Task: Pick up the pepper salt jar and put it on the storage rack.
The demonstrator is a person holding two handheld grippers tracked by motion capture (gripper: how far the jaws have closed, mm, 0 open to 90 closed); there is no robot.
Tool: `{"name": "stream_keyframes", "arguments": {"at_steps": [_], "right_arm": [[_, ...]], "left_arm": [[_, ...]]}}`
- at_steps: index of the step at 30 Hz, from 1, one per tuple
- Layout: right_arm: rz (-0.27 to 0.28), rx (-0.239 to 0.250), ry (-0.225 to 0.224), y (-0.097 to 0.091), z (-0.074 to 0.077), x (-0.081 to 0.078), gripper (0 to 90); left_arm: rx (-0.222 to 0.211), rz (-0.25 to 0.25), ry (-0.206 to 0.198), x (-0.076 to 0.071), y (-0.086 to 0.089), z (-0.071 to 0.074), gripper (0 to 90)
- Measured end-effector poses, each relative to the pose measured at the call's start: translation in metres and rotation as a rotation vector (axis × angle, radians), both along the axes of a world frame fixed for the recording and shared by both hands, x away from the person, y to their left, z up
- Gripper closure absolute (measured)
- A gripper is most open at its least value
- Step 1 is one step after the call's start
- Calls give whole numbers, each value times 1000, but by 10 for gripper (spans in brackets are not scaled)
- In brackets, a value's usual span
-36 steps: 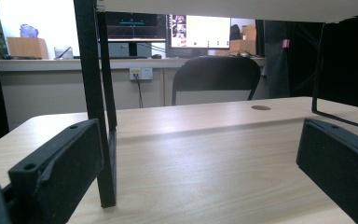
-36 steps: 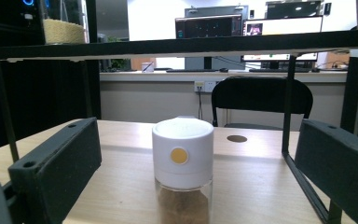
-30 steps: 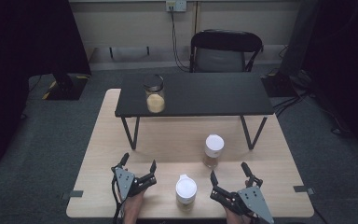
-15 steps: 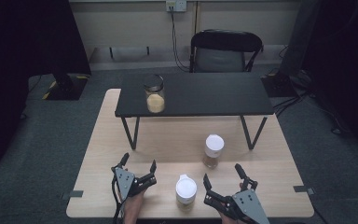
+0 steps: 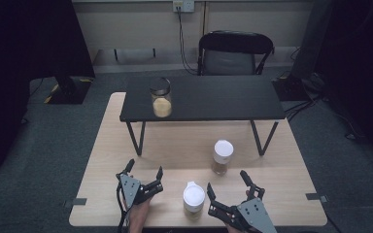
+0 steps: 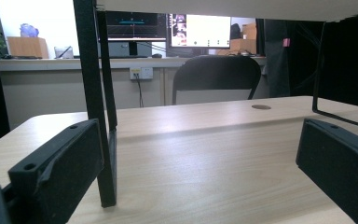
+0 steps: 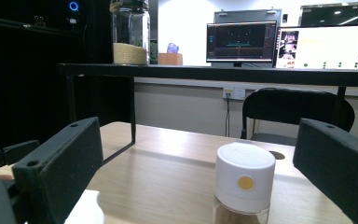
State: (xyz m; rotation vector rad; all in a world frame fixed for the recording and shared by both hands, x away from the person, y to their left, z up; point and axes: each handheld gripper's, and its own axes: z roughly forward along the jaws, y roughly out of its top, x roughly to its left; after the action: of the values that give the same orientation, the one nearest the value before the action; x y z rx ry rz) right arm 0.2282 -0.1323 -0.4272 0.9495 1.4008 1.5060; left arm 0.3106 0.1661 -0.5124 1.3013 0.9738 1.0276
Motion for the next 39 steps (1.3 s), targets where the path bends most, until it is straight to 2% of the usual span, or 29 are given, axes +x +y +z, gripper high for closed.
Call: {"name": "stream_keyframes", "arguments": {"at_steps": [18, 39], "right_arm": [[49, -6, 7, 24, -2, -8, 4], [83, 4, 60, 36, -16, -17, 25]], "left_arm": [[1, 1, 2, 0, 0, 0, 1], [2, 1, 2, 0, 0, 0, 1]]}}
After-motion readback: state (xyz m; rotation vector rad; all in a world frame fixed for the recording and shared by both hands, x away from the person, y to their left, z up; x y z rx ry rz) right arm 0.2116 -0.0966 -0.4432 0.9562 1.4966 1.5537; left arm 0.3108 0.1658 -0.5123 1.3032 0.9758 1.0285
